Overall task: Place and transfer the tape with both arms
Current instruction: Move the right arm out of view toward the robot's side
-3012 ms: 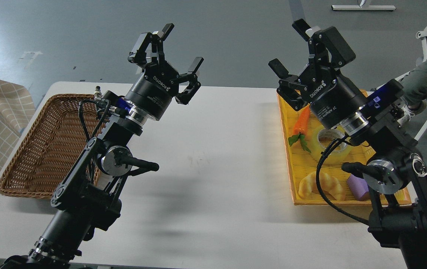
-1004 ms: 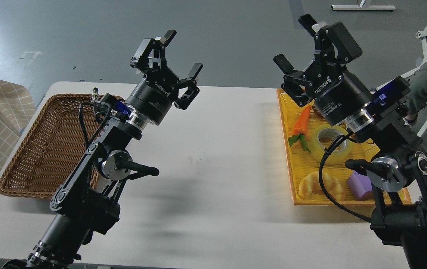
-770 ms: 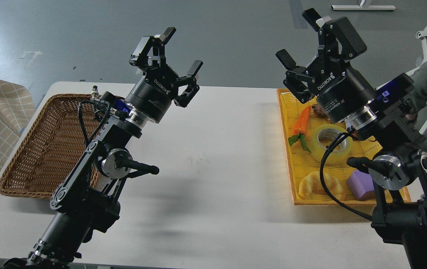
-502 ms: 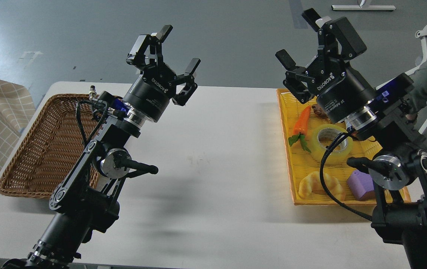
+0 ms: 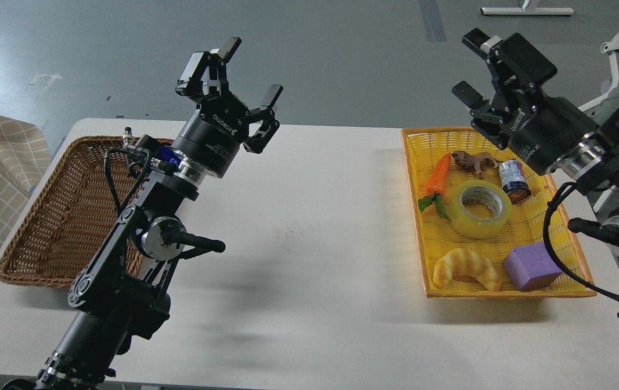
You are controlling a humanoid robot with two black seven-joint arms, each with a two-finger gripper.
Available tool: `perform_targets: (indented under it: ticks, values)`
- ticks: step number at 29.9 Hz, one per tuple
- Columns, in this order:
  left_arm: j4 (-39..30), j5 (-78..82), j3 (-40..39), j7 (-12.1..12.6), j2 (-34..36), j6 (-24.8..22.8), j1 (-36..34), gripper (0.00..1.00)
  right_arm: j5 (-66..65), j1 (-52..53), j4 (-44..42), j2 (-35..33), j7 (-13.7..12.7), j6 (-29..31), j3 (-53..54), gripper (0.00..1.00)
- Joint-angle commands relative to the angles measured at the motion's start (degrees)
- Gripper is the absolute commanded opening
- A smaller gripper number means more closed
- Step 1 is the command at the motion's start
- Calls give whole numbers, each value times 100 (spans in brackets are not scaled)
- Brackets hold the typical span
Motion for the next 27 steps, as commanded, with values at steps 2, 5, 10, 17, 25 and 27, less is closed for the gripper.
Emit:
perform_targets:
  ticks: [2, 5, 10, 17, 25, 27]
  values:
    - [1, -12, -40, 1, 0, 0, 7, 98, -656, -214, 31, -731, 16, 7, 4, 100]
    - [1, -12, -49, 1, 0, -9, 16, 98, -753, -311, 101, -1092, 51, -2, 92, 100]
    - [1, -38, -207, 1, 0, -53, 16, 98, -665, -941, 136, -1251, 51, -10, 1214, 100]
    - [19, -30, -181, 10, 0, -88, 130, 98, 193, -1568, -502, -1469, 33, 287, 2096, 100]
    - [19, 6, -128, 10, 0, -88, 121, 98, 442, -1585, -1022, -1366, 60, 27, 2368, 100]
    - [19, -3, -128, 18, 0, -88, 130, 98, 434, -1568, -1059, -1295, 60, -115, 2369, 100]
